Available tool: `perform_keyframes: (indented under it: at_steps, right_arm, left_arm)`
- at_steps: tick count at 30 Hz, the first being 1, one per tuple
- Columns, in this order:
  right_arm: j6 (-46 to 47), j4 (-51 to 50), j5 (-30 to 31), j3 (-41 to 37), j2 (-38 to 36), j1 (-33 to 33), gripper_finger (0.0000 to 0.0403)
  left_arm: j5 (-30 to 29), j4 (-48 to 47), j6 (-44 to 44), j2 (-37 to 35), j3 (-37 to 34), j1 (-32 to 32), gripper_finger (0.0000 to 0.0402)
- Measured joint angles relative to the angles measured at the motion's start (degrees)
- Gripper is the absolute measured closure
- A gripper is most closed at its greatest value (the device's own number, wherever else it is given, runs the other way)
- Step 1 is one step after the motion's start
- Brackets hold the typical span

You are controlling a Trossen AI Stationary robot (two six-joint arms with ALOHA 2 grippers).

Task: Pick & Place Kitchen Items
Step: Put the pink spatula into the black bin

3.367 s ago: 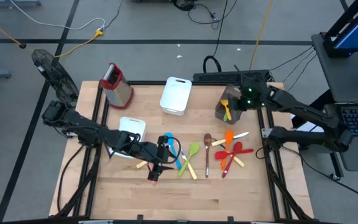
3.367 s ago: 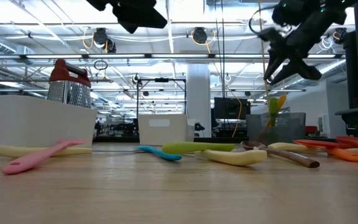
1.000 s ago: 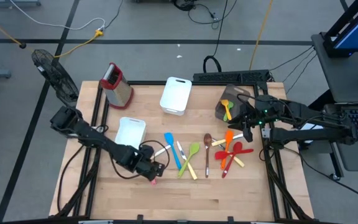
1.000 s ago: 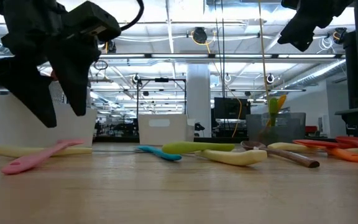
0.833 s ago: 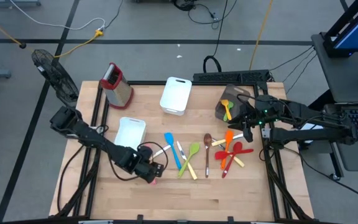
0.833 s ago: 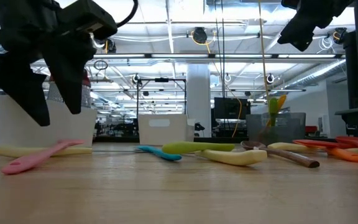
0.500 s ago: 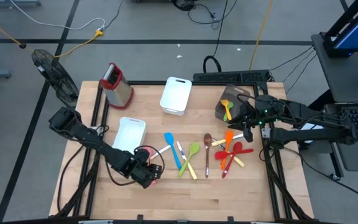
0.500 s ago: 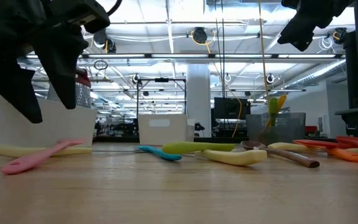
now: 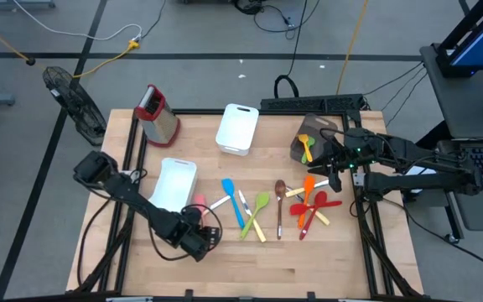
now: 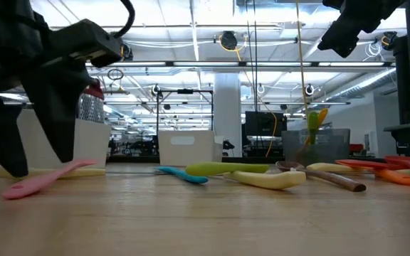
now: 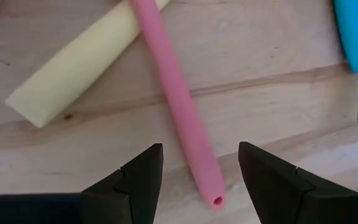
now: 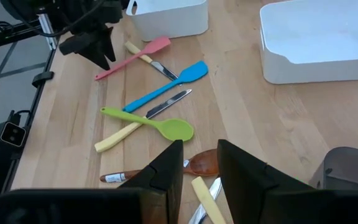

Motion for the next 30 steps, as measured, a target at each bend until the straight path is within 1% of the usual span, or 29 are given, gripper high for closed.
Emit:
perform_keyframes:
  at_steps: [5,9,16,25,30]
  right_arm:
    - [0.0,0.0,0.0,0.0,0.0,0.0,0.0312]
    - [0.0,0.0,0.0,0.0,0.0,0.0,0.0312]
    - [-0.6,0.0,0.0,0.0,0.0,0.0,0.0312]
    - [-0.6,0.0,0.0,0.0,0.0,0.0,0.0312]
    - [-0.6,0.0,0.0,0.0,0.0,0.0,0.0312]
  left_arm:
    - [-0.8,-0.8,1.4,0.0,0.0,1.1,0.0188]
    - [-0.9,-0.9,4.3,0.4,0.0,2.6,0.0188]
    - [3.8,1.4,5.7,4.7,0.3,4.1,0.0188]
    - [4.0,0.4,4.4,5.1,0.2,4.1,0.0188]
    - [3.5,0.5,6.4,5.1,0.2,4.0,0.0188]
